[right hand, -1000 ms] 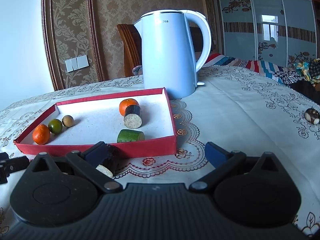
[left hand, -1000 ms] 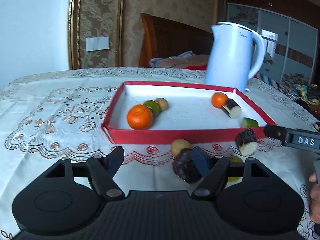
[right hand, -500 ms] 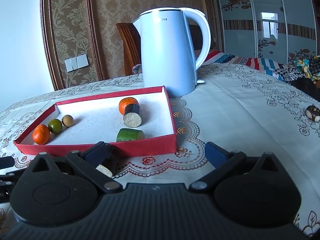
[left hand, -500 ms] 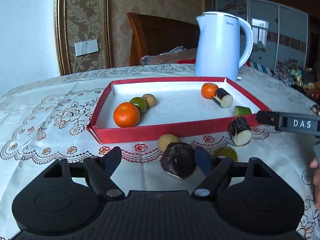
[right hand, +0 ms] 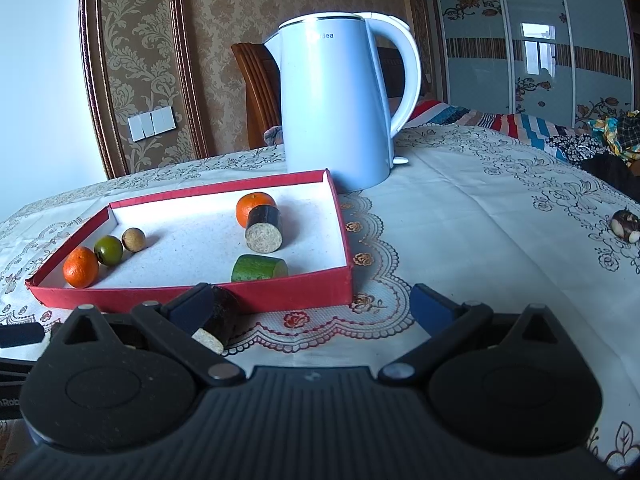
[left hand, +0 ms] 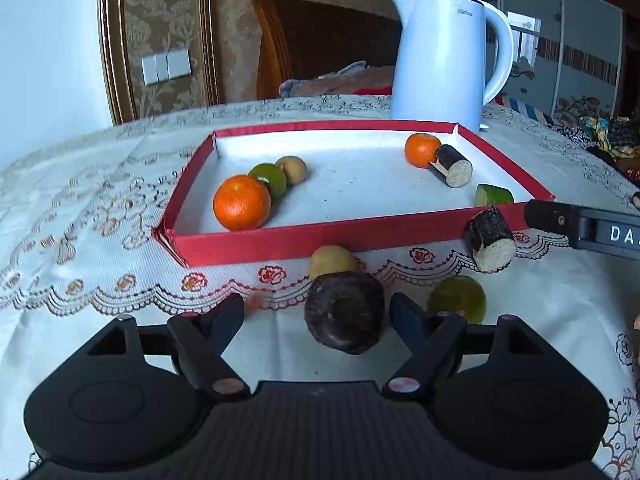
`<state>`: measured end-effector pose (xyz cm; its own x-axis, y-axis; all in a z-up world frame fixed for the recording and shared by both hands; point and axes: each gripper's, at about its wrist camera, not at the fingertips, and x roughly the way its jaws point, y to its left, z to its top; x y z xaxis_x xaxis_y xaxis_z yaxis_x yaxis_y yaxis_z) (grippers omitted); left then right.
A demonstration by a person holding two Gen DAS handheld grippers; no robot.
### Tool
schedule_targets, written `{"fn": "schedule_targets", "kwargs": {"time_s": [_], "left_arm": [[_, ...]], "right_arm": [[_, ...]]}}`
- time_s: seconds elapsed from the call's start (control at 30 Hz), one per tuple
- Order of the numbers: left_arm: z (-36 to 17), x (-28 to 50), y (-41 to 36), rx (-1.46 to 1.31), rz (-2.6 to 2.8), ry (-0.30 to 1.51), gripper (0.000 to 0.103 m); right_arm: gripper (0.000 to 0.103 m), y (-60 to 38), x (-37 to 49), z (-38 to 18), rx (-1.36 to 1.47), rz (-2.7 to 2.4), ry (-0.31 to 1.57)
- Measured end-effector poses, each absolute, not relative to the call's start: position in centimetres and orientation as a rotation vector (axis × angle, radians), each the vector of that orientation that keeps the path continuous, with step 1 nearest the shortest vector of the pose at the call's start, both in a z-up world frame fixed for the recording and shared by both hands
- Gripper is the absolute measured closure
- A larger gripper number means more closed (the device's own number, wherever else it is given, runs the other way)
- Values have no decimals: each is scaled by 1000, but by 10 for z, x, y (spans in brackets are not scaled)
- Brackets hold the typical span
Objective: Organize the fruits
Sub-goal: 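Lower the left gripper onto a black-skinned eggplant chunk and close it, then close the right gripper on another eggplant chunk while the left holds its chunk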
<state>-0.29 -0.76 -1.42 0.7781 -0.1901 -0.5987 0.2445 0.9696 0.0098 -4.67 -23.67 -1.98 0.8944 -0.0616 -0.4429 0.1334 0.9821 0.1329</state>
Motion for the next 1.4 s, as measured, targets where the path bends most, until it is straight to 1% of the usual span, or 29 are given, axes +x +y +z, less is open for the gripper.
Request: {"fn": "schedule_targets", "kwargs": {"time_s": [0.03, 0.1, 0.17, 0.33, 0.4, 0.47, 0.77, 0.93, 1.0, 1.07, 1.27, 1.4], "left_arm": [[-14, -3, -6, 82, -239, 638, 33], [-14, -4, -5, 77, -239, 631, 34], [-14, -5, -5, 78, -245, 629, 42], [-13, -8, -6, 86, -258, 618, 52], [-12, -10, -5, 89, -256, 609, 52], [-11, -13, -3, 86, -254, 594, 58], [-1, -21, 10, 66, -202, 515, 59], [-2, -19, 11, 66, -186, 523, 59], [-1, -17, 13, 53, -179, 530, 59], [-2, -15, 15, 49, -168, 538, 59], [-6, -10, 17, 35, -164, 578, 59], [-7, -8, 18, 32, -152, 580, 59]], "right_arm": [[0, -237, -46, -20, 161, -101, 455], [0, -237, -47, -20, 164, -102, 453], [0, -238, -47, -20, 167, -101, 454], [0, -239, -46, -20, 172, -100, 460], [0, -239, -46, -20, 174, -99, 460], [0, -239, -45, -20, 178, -97, 460], [1, -232, -58, -17, 174, -67, 441], [9, -207, -55, -16, 117, -19, 481], [10, -201, -49, -17, 113, -8, 503], [14, -199, -43, -19, 122, -14, 526], [18, -201, -31, -24, 165, -15, 566], [25, -201, -24, -26, 176, -9, 589]]}}
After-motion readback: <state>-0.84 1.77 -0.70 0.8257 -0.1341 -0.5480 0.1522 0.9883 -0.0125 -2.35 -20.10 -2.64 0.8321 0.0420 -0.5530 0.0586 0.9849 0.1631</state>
